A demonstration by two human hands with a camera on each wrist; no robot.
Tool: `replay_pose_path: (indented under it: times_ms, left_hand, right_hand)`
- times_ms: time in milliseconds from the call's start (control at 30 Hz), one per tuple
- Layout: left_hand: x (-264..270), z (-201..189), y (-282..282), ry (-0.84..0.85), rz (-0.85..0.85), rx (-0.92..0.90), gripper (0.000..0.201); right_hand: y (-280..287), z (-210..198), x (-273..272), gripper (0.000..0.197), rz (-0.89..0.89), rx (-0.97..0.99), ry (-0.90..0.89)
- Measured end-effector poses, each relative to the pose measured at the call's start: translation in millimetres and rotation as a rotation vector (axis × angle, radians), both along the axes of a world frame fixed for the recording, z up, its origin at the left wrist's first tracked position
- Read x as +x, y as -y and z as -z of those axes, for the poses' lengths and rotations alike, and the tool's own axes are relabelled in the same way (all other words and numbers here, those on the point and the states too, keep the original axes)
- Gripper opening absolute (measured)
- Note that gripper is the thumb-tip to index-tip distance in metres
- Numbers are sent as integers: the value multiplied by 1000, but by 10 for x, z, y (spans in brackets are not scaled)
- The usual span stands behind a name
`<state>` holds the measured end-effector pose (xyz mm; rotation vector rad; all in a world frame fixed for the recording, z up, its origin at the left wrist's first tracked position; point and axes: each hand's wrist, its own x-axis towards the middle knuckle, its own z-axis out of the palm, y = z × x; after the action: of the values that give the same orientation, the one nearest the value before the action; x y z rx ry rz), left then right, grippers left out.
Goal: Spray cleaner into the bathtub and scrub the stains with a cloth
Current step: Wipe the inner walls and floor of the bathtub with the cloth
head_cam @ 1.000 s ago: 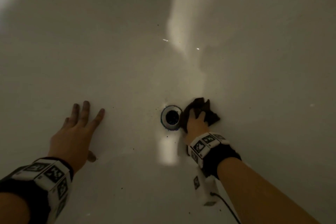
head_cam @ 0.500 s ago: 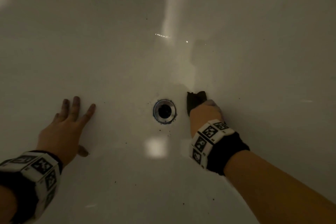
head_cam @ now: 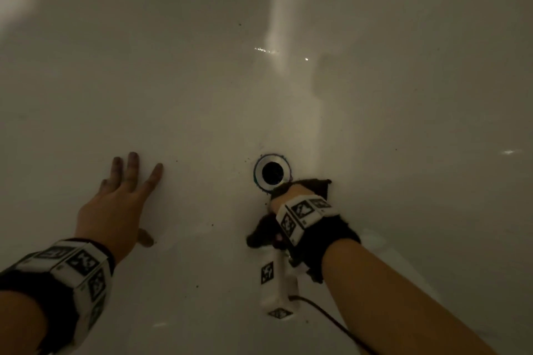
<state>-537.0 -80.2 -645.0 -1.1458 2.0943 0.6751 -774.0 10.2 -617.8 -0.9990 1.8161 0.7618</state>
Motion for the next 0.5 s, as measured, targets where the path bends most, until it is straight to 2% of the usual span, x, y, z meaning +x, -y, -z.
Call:
replay_pose_path:
  times_ms: [33, 100, 133, 167, 200, 233, 300, 333, 400, 500]
  left_hand:
    - [-6, 21, -7, 3, -16, 9, 129]
    - [-10, 27, -23, 1, -1, -2, 128]
    - [-11, -3, -4, 13, 10, 2, 128]
    - [-1, -6, 15, 32, 26, 6, 128]
    - [-8, -35, 34, 56, 44, 9, 127]
    - [-22, -78, 64, 77, 57, 21, 123]
    - [-62, -233, 153, 107, 40, 83, 107]
    - [-82, -354, 180, 105, 15, 127, 98]
    - [-140, -646, 210, 57, -45, 195, 83]
    - [-261, -1127, 222, -98, -92, 223, 69]
  right_hand:
    - [-12, 50, -20, 55, -16, -16, 10]
    - [31, 0, 58, 96, -170, -55, -45]
    - [31, -26, 85, 109, -266, -99, -74]
    - [28, -79, 118, 115, -186, -127, -84]
    - [8, -141, 121, 113, -154, -160, -69]
    - [-26, -245, 117, 104, 93, -195, -32]
    - [-85, -425, 27, 67, 454, -298, 29]
    - [-122, -513, -19, 55, 519, -352, 55]
    - [-181, -780, -30, 47, 580, -441, 100]
    - [-178, -1180, 11, 61, 558, -505, 157]
